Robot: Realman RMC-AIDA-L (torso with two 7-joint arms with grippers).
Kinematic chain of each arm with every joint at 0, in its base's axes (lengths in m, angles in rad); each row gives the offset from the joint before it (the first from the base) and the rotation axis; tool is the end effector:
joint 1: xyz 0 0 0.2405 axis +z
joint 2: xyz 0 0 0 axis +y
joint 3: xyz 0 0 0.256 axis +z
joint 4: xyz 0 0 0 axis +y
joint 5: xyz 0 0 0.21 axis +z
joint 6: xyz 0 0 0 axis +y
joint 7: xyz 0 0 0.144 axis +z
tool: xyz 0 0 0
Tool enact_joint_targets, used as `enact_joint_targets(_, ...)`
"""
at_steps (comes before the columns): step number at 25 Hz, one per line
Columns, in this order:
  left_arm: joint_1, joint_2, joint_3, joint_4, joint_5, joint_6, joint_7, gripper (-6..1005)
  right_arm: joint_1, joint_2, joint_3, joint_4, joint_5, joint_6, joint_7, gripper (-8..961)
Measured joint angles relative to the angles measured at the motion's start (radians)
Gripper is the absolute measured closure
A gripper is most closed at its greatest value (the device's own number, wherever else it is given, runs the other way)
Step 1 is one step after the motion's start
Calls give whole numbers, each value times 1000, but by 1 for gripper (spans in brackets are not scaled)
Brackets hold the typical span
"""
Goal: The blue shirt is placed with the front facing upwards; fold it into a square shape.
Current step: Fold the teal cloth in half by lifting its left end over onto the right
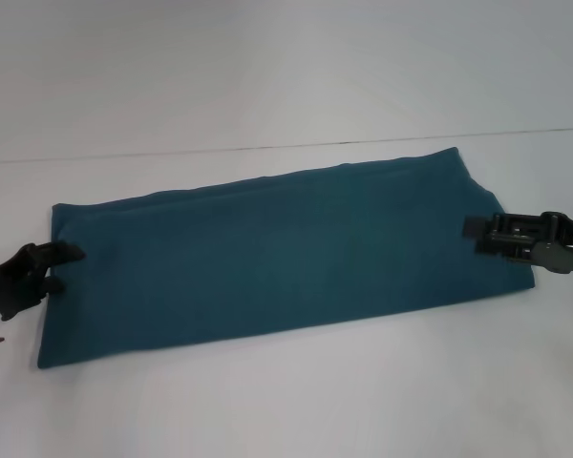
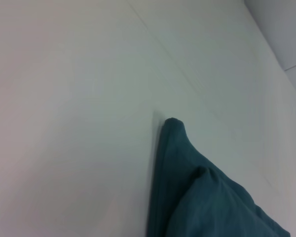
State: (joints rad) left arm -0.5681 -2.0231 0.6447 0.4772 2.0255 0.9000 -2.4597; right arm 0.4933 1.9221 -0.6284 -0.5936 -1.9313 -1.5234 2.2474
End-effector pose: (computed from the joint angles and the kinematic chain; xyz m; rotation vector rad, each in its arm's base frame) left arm -0.3443 0.3826 0.0149 -1.5290 -1.9653 -0.7396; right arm 0.3056 0.3408 0.0667 -2.1588 1.7924 0.8915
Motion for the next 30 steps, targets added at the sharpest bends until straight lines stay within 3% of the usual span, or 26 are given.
enact_joint_targets(7,-9,1,7,7,25,11,-4,364,2,2,-2,0,0,0,0,333)
enact_joint_targets(14,29,2,6,121,28,142,-14,358,1,3,5,0,0,-4,2,334)
enact_joint_targets(19,37,16,-6,140,58,204,-37,335,4,2,1,0,0,-5,2,334)
enact_joint_targets(30,23,17,0,148,174,152,-49,330,2,3,0,1,0,-1,1,333)
